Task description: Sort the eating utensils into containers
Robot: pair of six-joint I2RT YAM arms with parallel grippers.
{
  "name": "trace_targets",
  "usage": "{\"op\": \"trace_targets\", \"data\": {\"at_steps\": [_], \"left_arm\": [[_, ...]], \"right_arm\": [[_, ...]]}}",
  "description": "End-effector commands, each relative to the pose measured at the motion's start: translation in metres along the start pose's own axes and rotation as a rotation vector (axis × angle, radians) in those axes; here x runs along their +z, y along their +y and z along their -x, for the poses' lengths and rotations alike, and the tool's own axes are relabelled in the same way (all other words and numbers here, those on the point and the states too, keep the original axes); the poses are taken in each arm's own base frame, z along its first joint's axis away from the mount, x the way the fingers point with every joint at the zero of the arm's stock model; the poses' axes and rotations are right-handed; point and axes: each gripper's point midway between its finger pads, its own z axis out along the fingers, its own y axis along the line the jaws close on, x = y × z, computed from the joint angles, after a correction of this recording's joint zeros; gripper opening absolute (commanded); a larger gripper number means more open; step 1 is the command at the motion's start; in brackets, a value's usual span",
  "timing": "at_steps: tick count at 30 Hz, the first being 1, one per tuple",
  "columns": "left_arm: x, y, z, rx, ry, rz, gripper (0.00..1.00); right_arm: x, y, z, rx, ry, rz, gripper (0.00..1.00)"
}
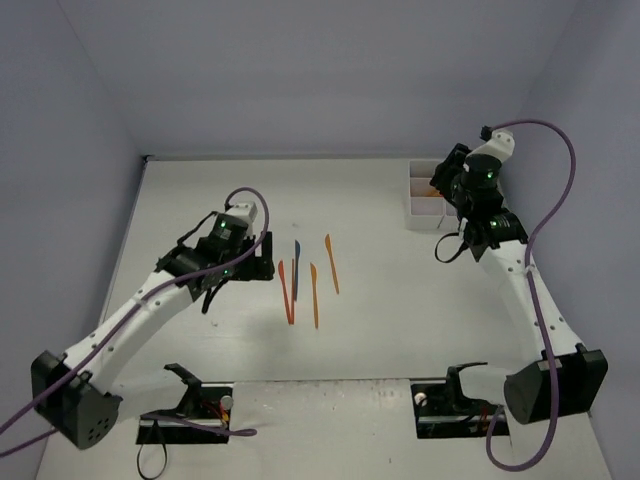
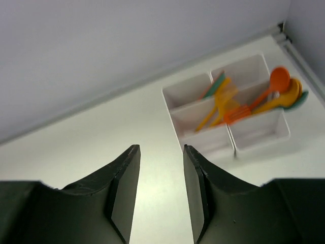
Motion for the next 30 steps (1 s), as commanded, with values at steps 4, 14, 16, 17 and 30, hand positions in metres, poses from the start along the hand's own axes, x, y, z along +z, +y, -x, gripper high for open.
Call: {"op": "trace_targets", "data": {"at_steps": [4, 14, 16, 17, 30], "left_arm": [[0.035, -0.052, 0.03, -0.052, 0.042, -0.037, 0.72], [0.09, -0.086, -0.006, -0.034, 0.207, 0.007, 0.43], [0.091, -0.087, -0.017, -0.023, 0.23, 0.006, 0.42], [0.09, -0.087, -0.024, -0.016, 0.244, 0.009, 0.41], [0.105, -0.072, -0.071, 0.009, 0.348, 0.075, 0.31]], "right_arm": [[-0.072, -0.026, -0.052, -0.055, 0.18, 0.038, 0.39], [-0.111, -0.048, -0.067, -0.097, 0.215, 0.02, 0.41], [-0.117, -0.051, -0.067, -0.105, 0.214, 0.018, 0.41], [-0.119, -0.052, -0.068, -0.106, 0.216, 0.018, 0.41], [-0.127, -0.059, -0.084, -0.125, 0.263, 0.016, 0.41]]}}
